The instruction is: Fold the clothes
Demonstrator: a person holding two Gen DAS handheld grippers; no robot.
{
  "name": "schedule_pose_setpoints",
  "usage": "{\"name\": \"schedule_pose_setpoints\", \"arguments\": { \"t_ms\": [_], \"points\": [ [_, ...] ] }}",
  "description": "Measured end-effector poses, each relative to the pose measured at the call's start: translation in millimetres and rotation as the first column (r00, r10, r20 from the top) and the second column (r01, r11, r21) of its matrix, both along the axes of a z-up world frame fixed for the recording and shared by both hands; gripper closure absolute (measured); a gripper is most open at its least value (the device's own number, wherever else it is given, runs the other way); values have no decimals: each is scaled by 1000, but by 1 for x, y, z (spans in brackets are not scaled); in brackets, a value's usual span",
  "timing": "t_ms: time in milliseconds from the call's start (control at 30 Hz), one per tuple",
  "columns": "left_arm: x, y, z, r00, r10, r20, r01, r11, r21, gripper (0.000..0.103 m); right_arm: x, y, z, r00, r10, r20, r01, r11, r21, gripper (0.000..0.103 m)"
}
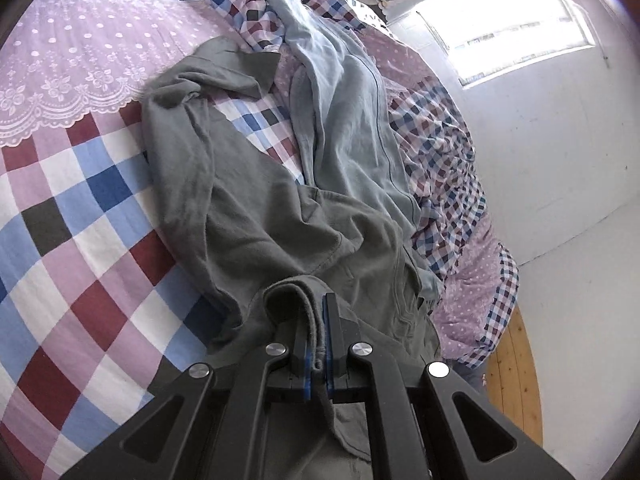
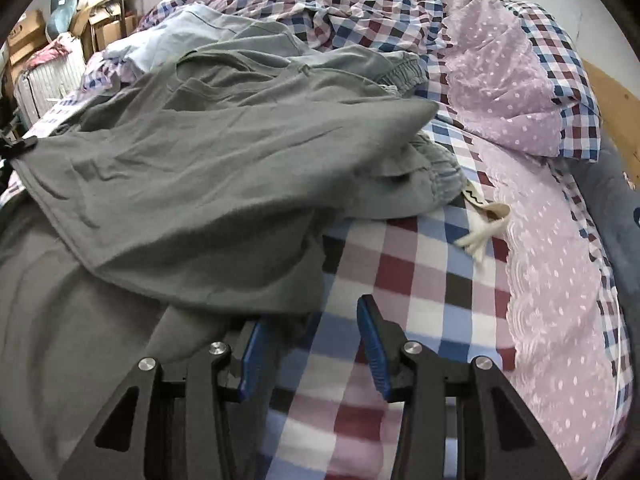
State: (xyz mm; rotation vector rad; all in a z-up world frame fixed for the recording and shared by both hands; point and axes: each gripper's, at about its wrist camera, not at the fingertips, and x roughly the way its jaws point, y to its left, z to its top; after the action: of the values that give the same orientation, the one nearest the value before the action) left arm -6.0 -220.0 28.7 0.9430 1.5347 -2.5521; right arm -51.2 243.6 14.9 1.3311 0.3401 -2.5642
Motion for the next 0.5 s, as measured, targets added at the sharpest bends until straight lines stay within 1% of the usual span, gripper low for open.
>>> {"name": "schedule_pose_setpoints", "arguments": {
  "t_ms": [33,100,167,300,400,500],
  "points": [
    [0,-1,-1,1000,2,1,-2,1000,4,100,-3,-1,-1,1000,5,1,-5,1000,-4,61],
    [0,-1,-1,1000,0,2,0,1000,7,100,-8,0,-2,1000,-11,6,11,1000,-22,100],
    [-1,1,-1,1000,-10,3,10,1000,1,100,-13,4,1,999,-54,3,54,999,-4,100],
    [-2,5,-1,1000,-30,6,30,1000,-9,100,-5,17,24,992,-104,-72,110,990,93,100],
    [-5,11,-3,998,-55,28,56,998,-27,100,7,11,42,986,-62,-158,101,962,253,100],
    [-7,15,-7,996,-62,66,65,997,-49,100,9,-2,30,997,-9,-83,39,927,372,100]
  ]
}}
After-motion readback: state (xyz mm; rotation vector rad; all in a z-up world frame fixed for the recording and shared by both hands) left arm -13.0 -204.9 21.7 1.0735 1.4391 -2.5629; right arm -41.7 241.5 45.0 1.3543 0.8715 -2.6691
